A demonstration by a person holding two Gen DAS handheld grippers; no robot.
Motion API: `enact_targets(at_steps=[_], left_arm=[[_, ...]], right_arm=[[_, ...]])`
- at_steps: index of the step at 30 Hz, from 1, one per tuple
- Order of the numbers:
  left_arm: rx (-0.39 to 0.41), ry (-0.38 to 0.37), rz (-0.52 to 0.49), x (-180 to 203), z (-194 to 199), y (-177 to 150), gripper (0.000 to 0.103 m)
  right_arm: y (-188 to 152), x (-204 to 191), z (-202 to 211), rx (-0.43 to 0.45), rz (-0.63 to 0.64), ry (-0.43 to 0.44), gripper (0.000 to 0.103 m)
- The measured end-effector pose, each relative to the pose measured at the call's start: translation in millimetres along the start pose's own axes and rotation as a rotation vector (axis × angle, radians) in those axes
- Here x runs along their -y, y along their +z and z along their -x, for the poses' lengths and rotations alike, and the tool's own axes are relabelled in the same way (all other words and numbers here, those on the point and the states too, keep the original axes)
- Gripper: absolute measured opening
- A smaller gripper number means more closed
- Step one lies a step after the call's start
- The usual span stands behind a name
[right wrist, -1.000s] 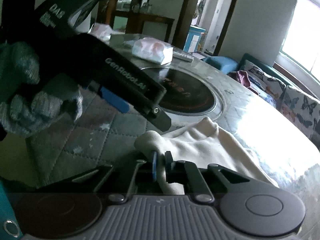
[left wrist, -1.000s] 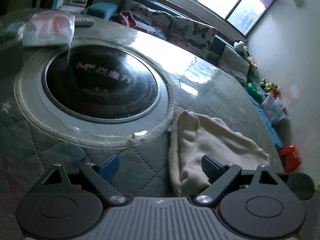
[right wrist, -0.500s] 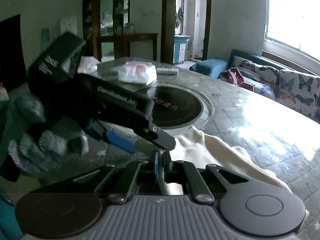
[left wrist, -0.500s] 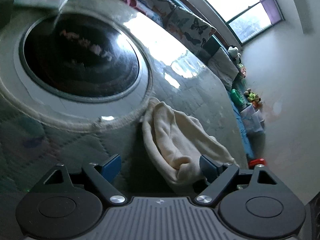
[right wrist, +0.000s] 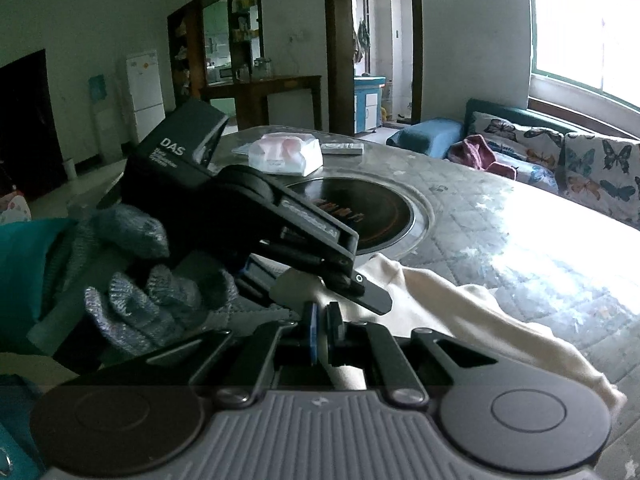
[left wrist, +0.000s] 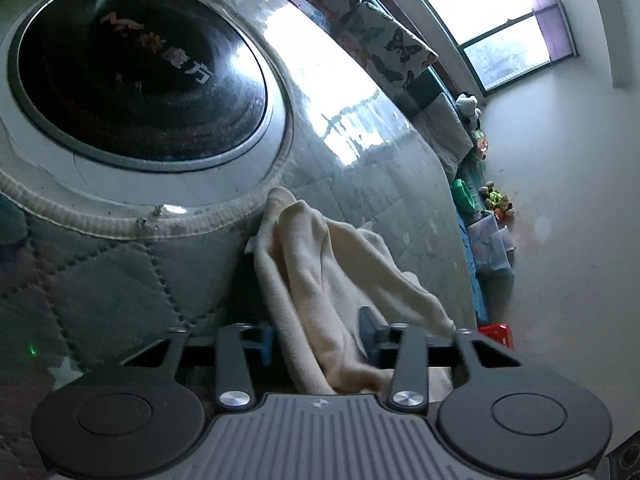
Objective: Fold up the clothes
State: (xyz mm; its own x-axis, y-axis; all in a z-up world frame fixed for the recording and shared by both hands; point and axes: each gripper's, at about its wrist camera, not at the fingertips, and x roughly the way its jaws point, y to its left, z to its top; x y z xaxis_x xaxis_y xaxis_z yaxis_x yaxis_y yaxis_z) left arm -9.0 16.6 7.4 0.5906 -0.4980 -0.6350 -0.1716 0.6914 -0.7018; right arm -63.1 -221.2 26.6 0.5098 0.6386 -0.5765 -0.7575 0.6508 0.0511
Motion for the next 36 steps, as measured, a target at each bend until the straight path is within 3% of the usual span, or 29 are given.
enact_targets(at_steps=[3,10,12,13,16,18,23,36], left_arm=[[0.021,0.043,-0.061,7,1,-4,0.019],[0.052,0.124,-0.215,28,1,-14,0.017],[0.055,0.141,-0.239,31,-1,-17,0.017],[0.056,0.147,-0.248,32,-1,-18,0.017],[0.061,0.17,-0.279,34,-4,-17,0.018],[0.067,0.186,-0.302,37,-4,-17,0.017],[0.076,0.217,-0.339,44,-7,-19,0.017],[0.095,0.281,-0.415,55,-12,-23,0.018]], right_arm=[[-4,0,-1,-0.012,-0.012,0.003,0.005],[-14,5,8,-0.033,-0.034,-0.026,0.013],[-18,10,12,-0.037,-0.052,-0.05,0.031],[-20,14,14,-0.037,-0.064,-0.065,0.035],[-26,25,21,-0.037,-0.103,-0.112,0.038],[-29,33,26,-0.037,-0.129,-0.143,0.048],[-37,53,38,-0.03,-0.193,-0.211,0.057],[-53,108,46,-0.008,-0.353,-0.333,0.062]])
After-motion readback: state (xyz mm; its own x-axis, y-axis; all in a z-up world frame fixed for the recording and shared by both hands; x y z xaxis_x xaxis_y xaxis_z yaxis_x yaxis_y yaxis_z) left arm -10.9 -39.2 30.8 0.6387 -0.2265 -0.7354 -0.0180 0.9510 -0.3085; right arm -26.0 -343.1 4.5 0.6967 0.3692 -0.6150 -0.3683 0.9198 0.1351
